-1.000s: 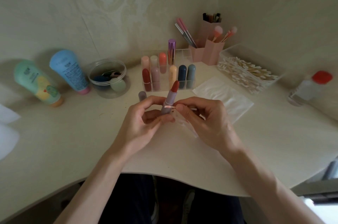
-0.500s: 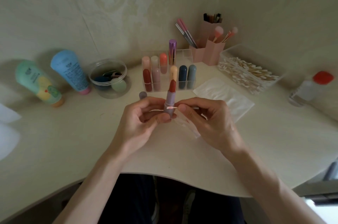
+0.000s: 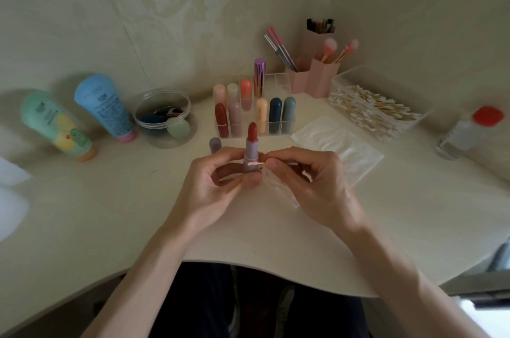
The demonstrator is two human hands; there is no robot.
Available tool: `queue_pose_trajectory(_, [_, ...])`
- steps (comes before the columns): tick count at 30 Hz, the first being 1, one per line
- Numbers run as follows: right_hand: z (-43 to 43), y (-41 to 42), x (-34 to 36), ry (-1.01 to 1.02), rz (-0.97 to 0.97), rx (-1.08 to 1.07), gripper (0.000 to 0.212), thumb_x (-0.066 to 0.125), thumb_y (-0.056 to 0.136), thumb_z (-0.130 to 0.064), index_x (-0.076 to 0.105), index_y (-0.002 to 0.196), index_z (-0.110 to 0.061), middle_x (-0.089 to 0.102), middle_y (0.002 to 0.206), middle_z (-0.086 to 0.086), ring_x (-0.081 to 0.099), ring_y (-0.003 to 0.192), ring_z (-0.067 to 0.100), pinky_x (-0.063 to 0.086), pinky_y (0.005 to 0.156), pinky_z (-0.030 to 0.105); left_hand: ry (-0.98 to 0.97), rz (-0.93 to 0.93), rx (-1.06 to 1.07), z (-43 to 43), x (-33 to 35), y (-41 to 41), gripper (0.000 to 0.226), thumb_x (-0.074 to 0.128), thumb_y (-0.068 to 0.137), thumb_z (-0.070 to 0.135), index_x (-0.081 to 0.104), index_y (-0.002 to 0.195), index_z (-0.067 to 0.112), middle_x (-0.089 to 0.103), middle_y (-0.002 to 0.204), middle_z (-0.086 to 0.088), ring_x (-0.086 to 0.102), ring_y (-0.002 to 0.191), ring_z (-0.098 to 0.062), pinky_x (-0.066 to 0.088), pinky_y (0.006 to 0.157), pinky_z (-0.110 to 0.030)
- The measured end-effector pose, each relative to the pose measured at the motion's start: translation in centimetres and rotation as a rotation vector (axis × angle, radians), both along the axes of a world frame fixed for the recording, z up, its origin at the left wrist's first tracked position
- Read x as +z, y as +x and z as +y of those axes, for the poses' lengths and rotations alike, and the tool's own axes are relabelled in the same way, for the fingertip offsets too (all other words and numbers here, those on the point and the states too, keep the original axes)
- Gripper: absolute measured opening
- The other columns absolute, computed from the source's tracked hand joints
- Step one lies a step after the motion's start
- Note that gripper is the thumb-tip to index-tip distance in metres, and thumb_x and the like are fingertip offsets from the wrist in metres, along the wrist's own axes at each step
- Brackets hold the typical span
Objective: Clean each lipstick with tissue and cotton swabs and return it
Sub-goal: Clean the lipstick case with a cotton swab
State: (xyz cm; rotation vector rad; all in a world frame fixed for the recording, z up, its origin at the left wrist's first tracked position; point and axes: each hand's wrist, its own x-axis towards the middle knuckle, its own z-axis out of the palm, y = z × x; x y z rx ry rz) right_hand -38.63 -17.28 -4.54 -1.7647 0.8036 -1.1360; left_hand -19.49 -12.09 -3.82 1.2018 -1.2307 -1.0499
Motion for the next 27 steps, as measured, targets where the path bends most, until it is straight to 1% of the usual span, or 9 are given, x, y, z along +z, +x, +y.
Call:
queue_pose_trajectory(3, [0.0,-0.01,0.0,0.003,0.005,0.0,0.012,0.073,0.096,-0.006,0.081,0.105,-0.005,0.081,0.101,-0.006,0.076,0.091,0.009,0.055,0.079,0.019,-0.008,0.013,-0.001,-0.01,-0.02,-0.02,0.032,0.078,0.082,0.008,0.076,0.113,0.013,0.079,0.111,0.002,0.075,0.106,-0.017,0.055,0.094,-0.024])
queue_pose_trajectory(6, [-0.1,-0.1,0.0,-0.008,0.008,-0.008,0.011,0.072,0.097,-0.005,0.081,0.104,-0.004,0.081,0.1,-0.004,0.077,0.092,0.014,0.058,0.081,0.026,0.005,0.057,0.042,-0.07,-0.17,0.01,0.035,0.077,0.083,-0.004,0.073,0.116,0.006,0.08,0.105,-0.006,0.078,0.097,-0.023,0.058,0.086,-0.023])
queue_pose_trajectory(9, [-0.07,-0.2,0.1,-0.006,0.016,-0.01,0.012,0.071,0.097,-0.006,0.081,0.104,-0.005,0.081,0.099,-0.005,0.077,0.09,0.014,0.059,0.08,0.026,-0.001,0.086,0.036,-0.12,-0.42,0.01,0.029,0.072,0.087,-0.009,0.071,0.115,0.001,0.08,0.103,-0.011,0.078,0.096,-0.027,0.06,0.082,-0.025])
queue_pose_trajectory(12, [-0.05,-0.28,0.14,-0.004,0.013,-0.011,0.013,0.072,0.097,-0.006,0.081,0.106,-0.005,0.081,0.099,-0.005,0.077,0.091,0.013,0.057,0.08,0.023,-0.013,0.084,-0.018,0.06,-0.27,-0.11,0.031,0.07,0.09,-0.005,0.07,0.12,0.003,0.079,0.109,-0.008,0.076,0.103,-0.025,0.059,0.088,-0.026])
queue_pose_trajectory(15, [-0.06,-0.28,0.05,-0.008,0.025,-0.015,0.012,0.072,0.097,-0.007,0.081,0.105,-0.006,0.081,0.097,-0.006,0.076,0.088,0.011,0.055,0.078,0.02,-0.011,0.046,-0.031,0.16,0.06,-0.12,0.041,0.081,0.079,0.003,0.072,0.118,0.007,0.079,0.109,-0.005,0.076,0.104,-0.023,0.058,0.093,-0.027])
queue_pose_trajectory(18, [0.0,-0.05,-0.09,-0.018,0.05,-0.003,0.012,0.073,0.096,-0.009,0.082,0.104,-0.007,0.081,0.095,-0.006,0.073,0.081,0.01,0.05,0.071,0.017,-0.014,0.031,0.026,-0.04,-0.1,-0.06,0.039,0.083,0.073,0.008,0.074,0.111,0.007,0.08,0.104,-0.006,0.077,0.099,-0.024,0.059,0.095,-0.031])
queue_pose_trajectory(21, [-0.03,-0.08,-0.05,-0.026,0.042,0.001,0.012,0.074,0.096,-0.008,0.082,0.104,-0.007,0.08,0.094,-0.006,0.071,0.079,0.009,0.048,0.07,0.017,-0.019,0.041,-0.006,-0.02,-0.24,-0.05,0.033,0.076,0.082,0.006,0.073,0.114,0.006,0.08,0.105,-0.006,0.077,0.1,-0.023,0.059,0.092,-0.029])
queue_pose_trajectory(24, [0.0,-0.3,0.05,-0.023,0.027,0.006,0.014,0.073,0.096,-0.007,0.082,0.107,-0.007,0.08,0.099,-0.006,0.074,0.085,0.009,0.052,0.075,0.018,-0.044,-0.038,-0.047,0.01,-0.14,0.13,0.028,0.069,0.092,0.001,0.072,0.12,0.006,0.077,0.115,-0.002,0.072,0.109,-0.013,0.052,0.093,-0.018])
queue_pose_trajectory(27, [0.01,-0.32,0.14,-0.031,0.032,0.005,0.015,0.073,0.096,-0.009,0.082,0.107,-0.007,0.08,0.1,-0.007,0.074,0.087,0.009,0.053,0.075,0.019,-0.06,-0.074,-0.056,-0.01,-0.17,0.26,0.03,0.065,0.096,-0.003,0.072,0.123,0.006,0.075,0.117,-0.001,0.069,0.109,-0.008,0.05,0.093,-0.017])
